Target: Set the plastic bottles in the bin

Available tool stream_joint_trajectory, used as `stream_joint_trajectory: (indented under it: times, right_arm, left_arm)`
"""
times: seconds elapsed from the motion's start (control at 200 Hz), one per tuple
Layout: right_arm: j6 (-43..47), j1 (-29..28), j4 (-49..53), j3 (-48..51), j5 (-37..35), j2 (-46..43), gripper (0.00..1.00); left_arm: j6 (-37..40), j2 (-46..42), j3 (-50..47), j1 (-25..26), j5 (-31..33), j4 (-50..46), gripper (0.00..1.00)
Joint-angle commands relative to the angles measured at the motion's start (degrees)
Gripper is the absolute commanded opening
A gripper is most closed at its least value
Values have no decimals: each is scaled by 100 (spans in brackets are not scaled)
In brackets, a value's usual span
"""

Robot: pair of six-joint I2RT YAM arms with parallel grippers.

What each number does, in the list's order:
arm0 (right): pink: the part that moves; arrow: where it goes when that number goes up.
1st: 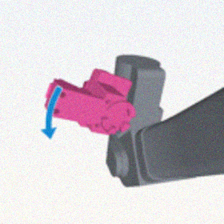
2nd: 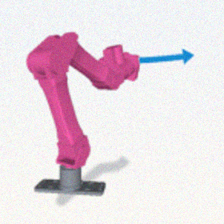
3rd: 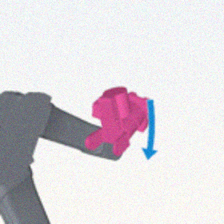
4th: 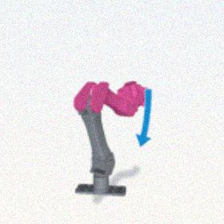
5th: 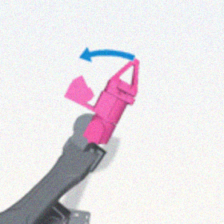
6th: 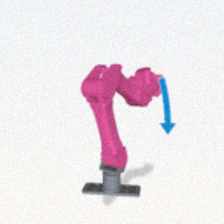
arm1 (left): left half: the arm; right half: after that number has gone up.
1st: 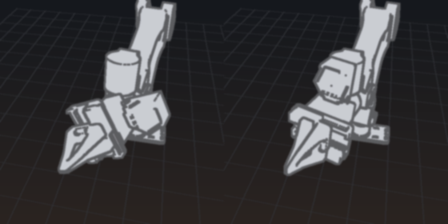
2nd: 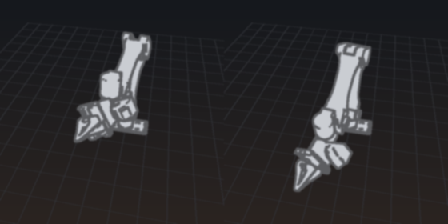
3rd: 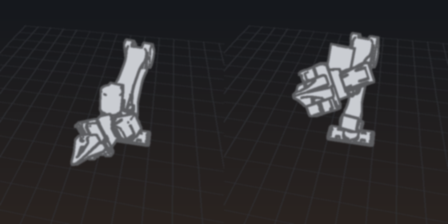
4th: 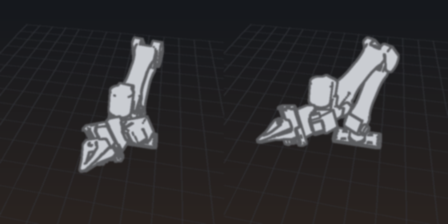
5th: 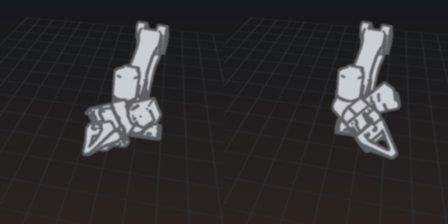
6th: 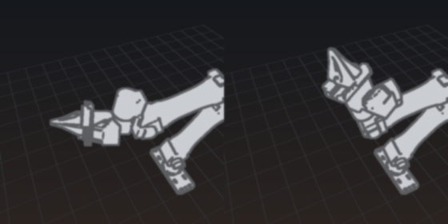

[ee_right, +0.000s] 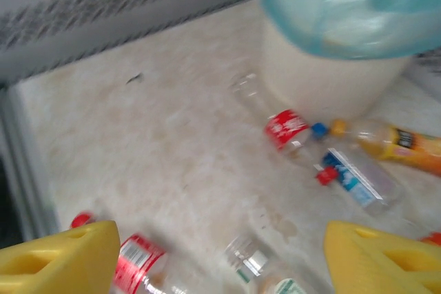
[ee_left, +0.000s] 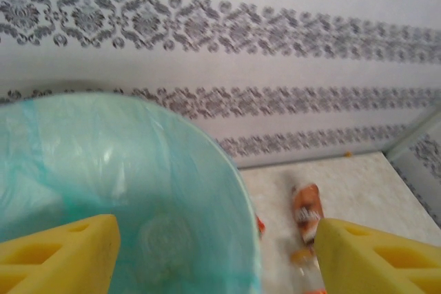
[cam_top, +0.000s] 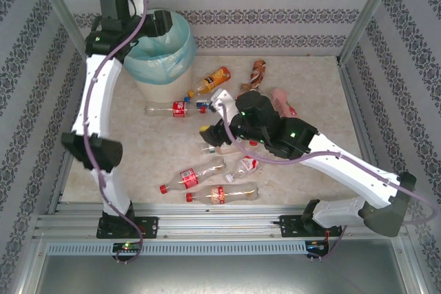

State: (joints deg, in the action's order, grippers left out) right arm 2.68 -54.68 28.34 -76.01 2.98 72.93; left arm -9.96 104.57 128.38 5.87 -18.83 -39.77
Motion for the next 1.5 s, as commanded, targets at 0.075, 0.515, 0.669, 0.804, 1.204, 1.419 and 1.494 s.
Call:
stream_joint_trajectory:
  times: [0.075, 0.515, 0.669, 0.804, 1.204, 1.419, 1.494]
  right_arm:
    - [1597, -250, 797, 183, 1352, 430, 77]
    - [1675, -1346, 361, 2221, 140, 424, 80]
    - [1752, -1739, 248, 2404, -384, 661, 81]
    - [1876, -1877, 165, 2453, -769, 783, 82]
    - [2077, -1934, 56, 2377, -596, 1372, 85]
    - [2103, -1938, 75, 2354, -501, 1665, 80]
    - [2115, -1939, 64, 2329, -522, 1782, 79]
  left_arm:
    - [82, -2235, -2982, 319, -80, 596, 78]
    - [-437, -5512, -7604, 454, -345, 1270, 79]
    - [-433, -6073, -8176, 457, -424, 1491, 82]
    - [-485, -6299, -8404, 459, -355, 1541, 82]
    - [-401, -6369, -8485, 458, 1, 1393, 82]
    - [-342, -6366, -8488, 452, 89, 1340, 83]
    - [-322, -6365, -8494, 458, 106, 1329, 83]
